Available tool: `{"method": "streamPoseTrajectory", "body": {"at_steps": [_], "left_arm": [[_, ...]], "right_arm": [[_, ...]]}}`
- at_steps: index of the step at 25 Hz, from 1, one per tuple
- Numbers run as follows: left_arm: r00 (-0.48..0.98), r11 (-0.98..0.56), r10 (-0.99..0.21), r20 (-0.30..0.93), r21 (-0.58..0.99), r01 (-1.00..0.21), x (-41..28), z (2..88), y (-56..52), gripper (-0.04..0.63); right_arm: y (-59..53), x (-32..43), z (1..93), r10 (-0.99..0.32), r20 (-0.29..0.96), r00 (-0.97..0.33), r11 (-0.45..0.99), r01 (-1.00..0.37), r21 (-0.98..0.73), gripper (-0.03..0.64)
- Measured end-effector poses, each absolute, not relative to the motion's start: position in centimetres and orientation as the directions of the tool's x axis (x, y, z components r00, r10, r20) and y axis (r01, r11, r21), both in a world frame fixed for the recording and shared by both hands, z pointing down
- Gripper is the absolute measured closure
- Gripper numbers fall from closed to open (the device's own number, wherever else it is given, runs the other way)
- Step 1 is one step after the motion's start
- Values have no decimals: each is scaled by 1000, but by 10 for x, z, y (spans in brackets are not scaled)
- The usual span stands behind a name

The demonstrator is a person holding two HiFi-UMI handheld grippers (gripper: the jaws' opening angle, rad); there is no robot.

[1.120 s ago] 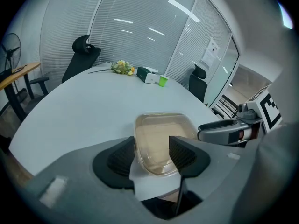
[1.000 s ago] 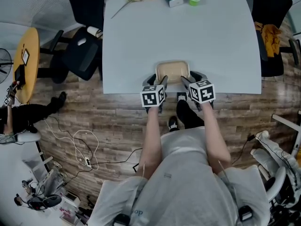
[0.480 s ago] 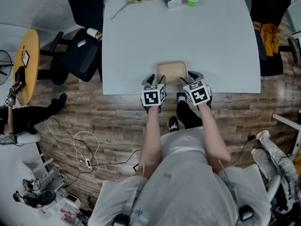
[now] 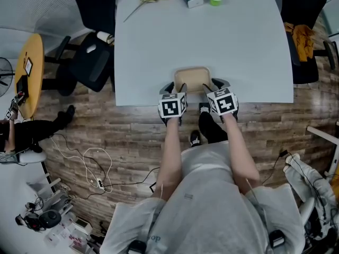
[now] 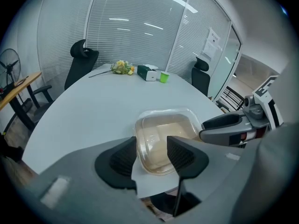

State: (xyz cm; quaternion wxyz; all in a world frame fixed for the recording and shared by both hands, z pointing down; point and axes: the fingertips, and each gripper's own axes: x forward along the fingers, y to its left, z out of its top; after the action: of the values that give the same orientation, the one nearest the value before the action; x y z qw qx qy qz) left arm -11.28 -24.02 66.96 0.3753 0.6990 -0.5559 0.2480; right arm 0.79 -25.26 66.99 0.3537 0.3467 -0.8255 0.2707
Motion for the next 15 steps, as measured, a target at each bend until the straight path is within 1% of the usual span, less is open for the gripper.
{"method": "streamPoseTrajectory", "body": {"at_steps": [7, 15], "left_arm": [[267, -98, -610, 746, 263, -960, -115, 661, -238, 383], [266, -104, -632, 728, 261, -960, -118, 653, -231, 383]], "right_arm": [[-253, 7, 659, -402, 748, -528, 574, -782, -244, 433], [-246, 3, 652, -415, 727, -546, 568, -780, -261, 430]]}}
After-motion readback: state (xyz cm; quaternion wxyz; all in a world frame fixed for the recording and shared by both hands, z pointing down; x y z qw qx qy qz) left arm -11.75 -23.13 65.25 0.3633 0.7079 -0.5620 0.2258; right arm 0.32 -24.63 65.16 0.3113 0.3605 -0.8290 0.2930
